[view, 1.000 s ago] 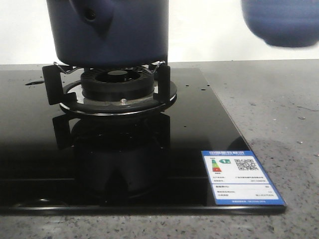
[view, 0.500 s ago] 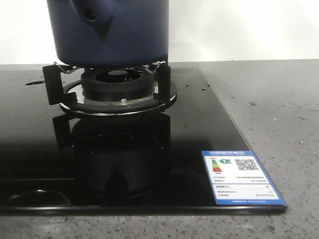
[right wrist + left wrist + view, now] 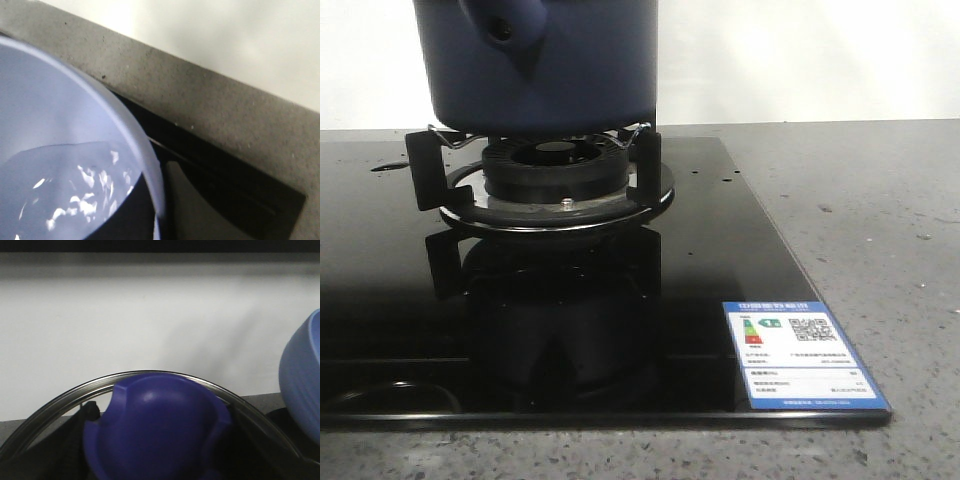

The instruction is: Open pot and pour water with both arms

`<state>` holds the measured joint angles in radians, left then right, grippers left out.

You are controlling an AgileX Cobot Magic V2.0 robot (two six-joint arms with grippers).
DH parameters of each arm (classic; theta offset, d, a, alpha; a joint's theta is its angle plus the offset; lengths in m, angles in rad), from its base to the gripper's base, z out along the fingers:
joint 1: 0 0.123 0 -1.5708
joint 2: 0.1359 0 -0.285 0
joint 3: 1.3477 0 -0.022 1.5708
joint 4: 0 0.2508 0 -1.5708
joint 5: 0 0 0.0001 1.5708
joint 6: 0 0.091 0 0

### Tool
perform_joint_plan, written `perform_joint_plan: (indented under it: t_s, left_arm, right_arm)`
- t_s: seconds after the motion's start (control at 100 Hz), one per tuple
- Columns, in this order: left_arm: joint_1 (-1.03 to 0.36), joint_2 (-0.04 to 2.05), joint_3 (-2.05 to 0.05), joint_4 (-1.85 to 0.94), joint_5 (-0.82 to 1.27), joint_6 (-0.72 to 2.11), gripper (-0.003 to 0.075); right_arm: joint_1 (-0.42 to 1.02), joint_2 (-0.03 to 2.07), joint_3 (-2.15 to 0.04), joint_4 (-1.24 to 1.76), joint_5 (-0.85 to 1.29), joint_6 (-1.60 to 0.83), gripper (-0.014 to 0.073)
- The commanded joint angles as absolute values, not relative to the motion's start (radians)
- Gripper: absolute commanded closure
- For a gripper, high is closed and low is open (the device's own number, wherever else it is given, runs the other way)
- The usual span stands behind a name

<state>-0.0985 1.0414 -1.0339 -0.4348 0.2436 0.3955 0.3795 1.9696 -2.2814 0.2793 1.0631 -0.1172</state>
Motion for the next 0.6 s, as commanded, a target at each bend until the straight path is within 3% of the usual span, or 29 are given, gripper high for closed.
perform_joint_plan:
  t_s: [0.0, 0.24, 0.59]
  left_arm:
    - [-0.097, 1.016, -1.067, -0.444, 0.148, 0.394, 0.0373]
    - [-0.097, 1.016, -1.067, -0.444, 0.148, 0.394, 0.0373]
    - [-0.097, 1.016, -1.067, -0.444, 0.147, 0.394, 0.0373]
  right_arm:
    - [0.394, 1.906, -2.300, 0.281, 0.916, -0.141, 0.0634]
    - [0.436, 1.856, -2.167, 0.229, 0.698, -0.193, 0.0634]
    - [0.471, 1.685, -1.722, 0.206, 0.172, -0.264, 0.0634]
